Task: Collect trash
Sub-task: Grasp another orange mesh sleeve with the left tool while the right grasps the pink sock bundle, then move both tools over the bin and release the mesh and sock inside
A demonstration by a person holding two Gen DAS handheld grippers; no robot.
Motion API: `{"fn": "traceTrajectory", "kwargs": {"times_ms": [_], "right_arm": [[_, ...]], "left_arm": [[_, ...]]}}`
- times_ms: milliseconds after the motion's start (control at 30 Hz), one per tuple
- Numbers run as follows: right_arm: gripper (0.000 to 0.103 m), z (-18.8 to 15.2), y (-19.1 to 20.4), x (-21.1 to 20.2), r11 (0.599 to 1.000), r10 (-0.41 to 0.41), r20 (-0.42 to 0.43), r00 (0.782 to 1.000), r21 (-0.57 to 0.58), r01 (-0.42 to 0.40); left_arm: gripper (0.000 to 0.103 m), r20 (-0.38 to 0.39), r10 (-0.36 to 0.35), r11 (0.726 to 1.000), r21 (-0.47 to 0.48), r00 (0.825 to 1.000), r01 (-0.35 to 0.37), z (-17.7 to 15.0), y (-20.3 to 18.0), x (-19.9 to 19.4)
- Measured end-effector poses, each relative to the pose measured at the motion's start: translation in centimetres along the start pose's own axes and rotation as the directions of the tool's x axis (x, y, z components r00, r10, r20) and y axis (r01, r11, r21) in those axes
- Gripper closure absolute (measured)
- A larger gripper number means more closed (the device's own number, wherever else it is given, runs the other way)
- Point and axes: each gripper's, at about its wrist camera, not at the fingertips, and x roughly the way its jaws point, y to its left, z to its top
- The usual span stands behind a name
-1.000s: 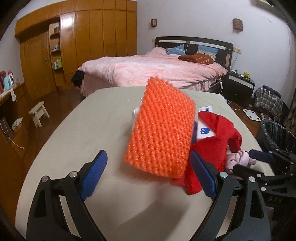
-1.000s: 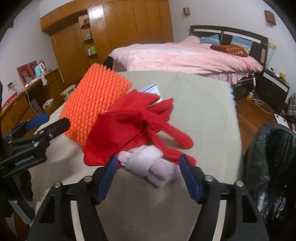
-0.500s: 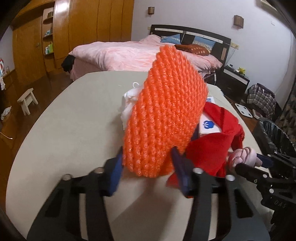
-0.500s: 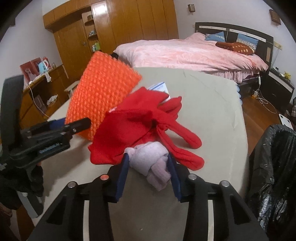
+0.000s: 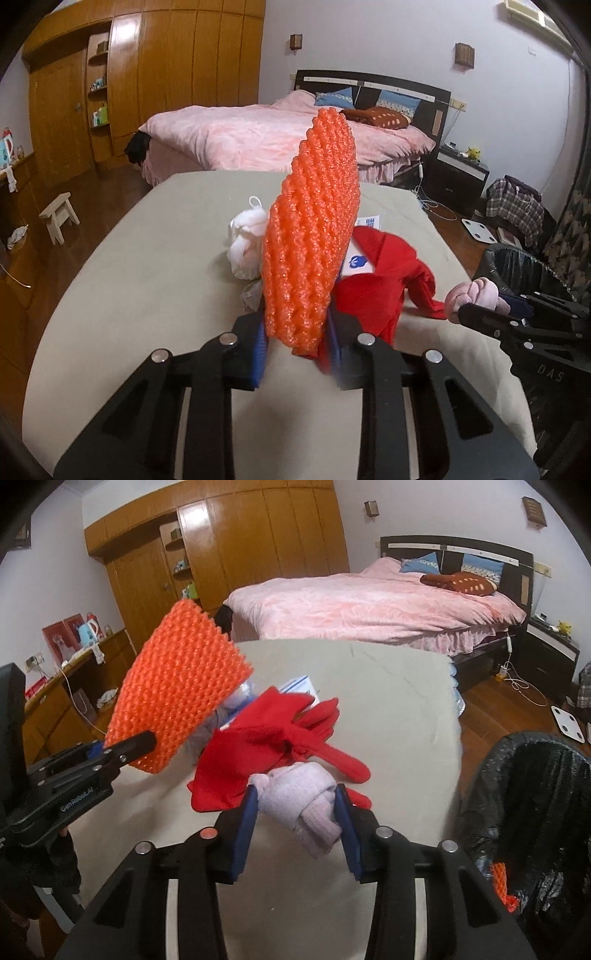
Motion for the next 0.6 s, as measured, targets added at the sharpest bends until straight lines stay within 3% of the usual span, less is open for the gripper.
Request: {"fn": "traceTrajectory", "kwargs": {"times_ms": [600], "right_arm": [[0.061,1.0,-1.6,-5.1,1.000,-0.017,0.096,0.995,0.015,0.016]], "left_arm": [[0.078,0.062,-0.019,1.000,0.019,0.998,0.018,1.8,-3.4,-2.9]]}}
